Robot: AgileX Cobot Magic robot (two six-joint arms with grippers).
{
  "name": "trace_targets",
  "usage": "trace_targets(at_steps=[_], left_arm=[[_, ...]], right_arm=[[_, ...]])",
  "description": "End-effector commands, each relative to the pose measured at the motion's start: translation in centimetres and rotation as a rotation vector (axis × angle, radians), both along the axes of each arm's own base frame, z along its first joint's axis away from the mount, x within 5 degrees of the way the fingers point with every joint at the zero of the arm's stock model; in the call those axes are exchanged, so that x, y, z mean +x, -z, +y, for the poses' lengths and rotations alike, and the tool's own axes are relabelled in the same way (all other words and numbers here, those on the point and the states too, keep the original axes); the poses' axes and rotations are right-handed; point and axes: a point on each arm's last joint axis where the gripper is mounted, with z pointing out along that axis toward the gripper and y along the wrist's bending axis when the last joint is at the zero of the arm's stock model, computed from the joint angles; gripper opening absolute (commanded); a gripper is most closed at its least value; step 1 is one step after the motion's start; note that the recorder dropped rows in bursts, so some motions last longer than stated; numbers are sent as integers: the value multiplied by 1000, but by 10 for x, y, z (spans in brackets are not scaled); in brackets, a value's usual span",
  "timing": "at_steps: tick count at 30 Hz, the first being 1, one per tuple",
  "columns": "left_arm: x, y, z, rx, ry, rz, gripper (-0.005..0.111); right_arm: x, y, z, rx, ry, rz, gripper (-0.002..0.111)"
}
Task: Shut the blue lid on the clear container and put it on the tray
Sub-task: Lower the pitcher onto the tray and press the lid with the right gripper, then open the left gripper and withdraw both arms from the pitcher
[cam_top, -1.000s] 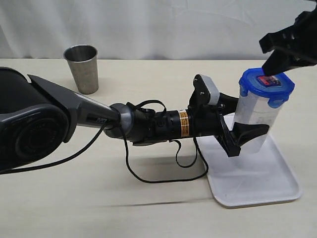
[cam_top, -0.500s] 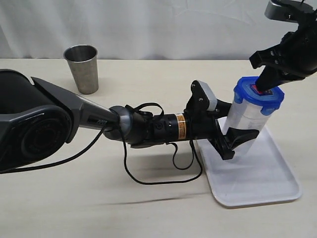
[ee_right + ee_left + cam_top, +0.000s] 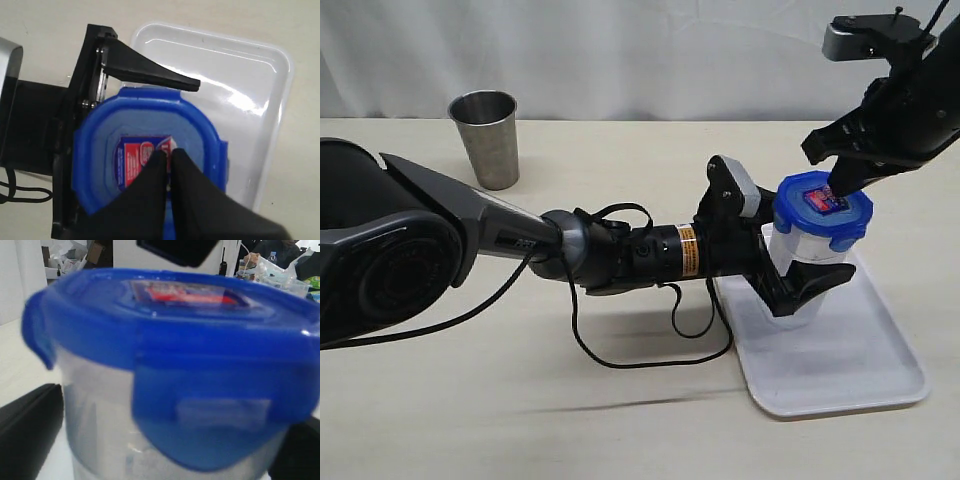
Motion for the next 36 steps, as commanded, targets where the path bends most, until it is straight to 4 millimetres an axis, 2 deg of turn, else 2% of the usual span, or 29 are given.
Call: trace_targets(at_steps=[1, 10, 15, 21, 36], left_arm=[[0, -4, 0, 29, 9, -3, 94], [1, -11, 0, 39, 12, -20, 94], [-3, -19, -1, 121, 62, -75, 94], [-1, -21, 2, 172, 61, -45, 94], [18, -10, 58, 268, 168, 156, 94]], right_arm=[[1, 1, 0, -15, 3, -9, 4], [1, 1, 0, -15, 3, -9, 4], [1, 1, 0, -14, 6, -8, 4], [1, 1, 0, -14, 6, -8, 4], [2, 0, 0, -12, 9, -24, 4]])
